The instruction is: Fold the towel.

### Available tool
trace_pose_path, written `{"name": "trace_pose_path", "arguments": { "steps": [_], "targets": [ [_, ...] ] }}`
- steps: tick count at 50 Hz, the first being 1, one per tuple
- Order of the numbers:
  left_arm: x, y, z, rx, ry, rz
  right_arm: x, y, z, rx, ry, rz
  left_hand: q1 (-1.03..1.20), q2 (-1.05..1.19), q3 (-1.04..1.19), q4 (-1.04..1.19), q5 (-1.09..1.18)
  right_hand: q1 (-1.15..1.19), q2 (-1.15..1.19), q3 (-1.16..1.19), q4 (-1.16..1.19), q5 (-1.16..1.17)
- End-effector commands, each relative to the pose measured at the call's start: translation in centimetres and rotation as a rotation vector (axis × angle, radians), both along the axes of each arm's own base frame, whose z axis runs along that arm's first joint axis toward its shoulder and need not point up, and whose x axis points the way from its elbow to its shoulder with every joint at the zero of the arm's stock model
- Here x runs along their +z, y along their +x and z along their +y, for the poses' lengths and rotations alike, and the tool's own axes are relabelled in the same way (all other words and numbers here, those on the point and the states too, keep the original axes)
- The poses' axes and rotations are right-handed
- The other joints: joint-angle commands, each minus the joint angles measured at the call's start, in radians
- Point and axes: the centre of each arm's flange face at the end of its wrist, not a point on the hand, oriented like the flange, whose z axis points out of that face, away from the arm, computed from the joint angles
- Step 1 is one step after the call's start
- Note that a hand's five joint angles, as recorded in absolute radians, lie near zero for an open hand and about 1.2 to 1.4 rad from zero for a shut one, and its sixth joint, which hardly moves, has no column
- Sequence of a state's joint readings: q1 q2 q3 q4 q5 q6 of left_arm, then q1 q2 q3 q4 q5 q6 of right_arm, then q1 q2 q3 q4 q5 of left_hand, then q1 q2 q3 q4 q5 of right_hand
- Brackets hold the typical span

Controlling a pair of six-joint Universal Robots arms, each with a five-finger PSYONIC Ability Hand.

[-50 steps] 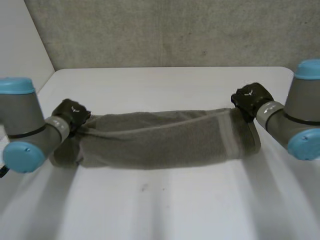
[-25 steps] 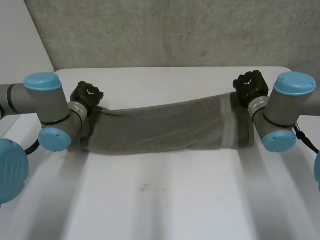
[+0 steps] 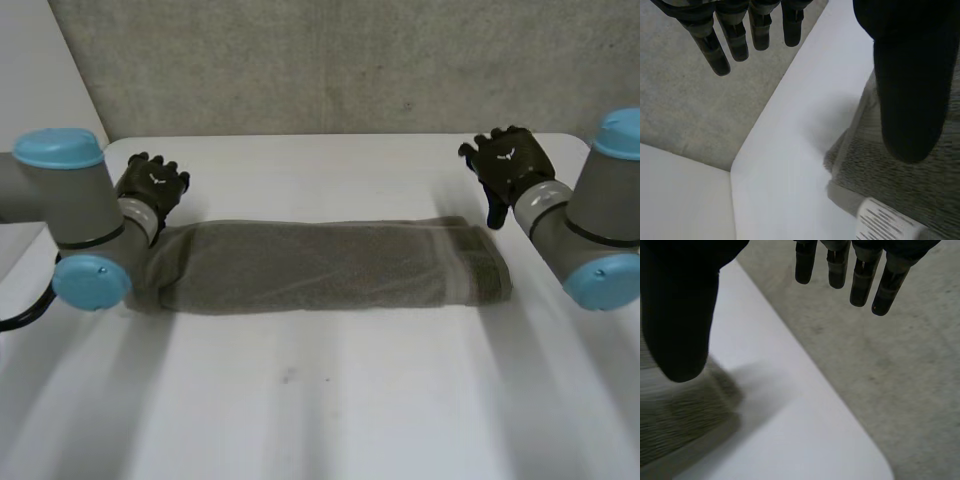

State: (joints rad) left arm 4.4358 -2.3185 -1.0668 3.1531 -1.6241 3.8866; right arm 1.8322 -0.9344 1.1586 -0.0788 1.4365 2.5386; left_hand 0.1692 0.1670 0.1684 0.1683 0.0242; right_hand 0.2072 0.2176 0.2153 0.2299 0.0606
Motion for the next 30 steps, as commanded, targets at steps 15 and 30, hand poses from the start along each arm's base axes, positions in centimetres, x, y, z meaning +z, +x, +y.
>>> {"name": "trace_pose_path", "arguments": {
  "steps": [15, 30],
  "targets": [
    [-0.7, 4.5, 6.7, 0.095, 0.18, 0.148, -3.5, -3.6, 6.1, 0.004, 0.305, 0.02, 0.005, 0.008, 0.006, 0.006, -0.024, 0.468, 0.457, 0.459, 0.445, 0.44],
    [-1.6, 4.8, 7.8, 0.108, 0.179, 0.198, -7.3, -3.9, 4.2, 0.016, 0.317, -0.096, 0.005, 0.008, 0.006, 0.006, -0.024, 0.497, 0.487, 0.489, 0.475, 0.469]
  ]
}}
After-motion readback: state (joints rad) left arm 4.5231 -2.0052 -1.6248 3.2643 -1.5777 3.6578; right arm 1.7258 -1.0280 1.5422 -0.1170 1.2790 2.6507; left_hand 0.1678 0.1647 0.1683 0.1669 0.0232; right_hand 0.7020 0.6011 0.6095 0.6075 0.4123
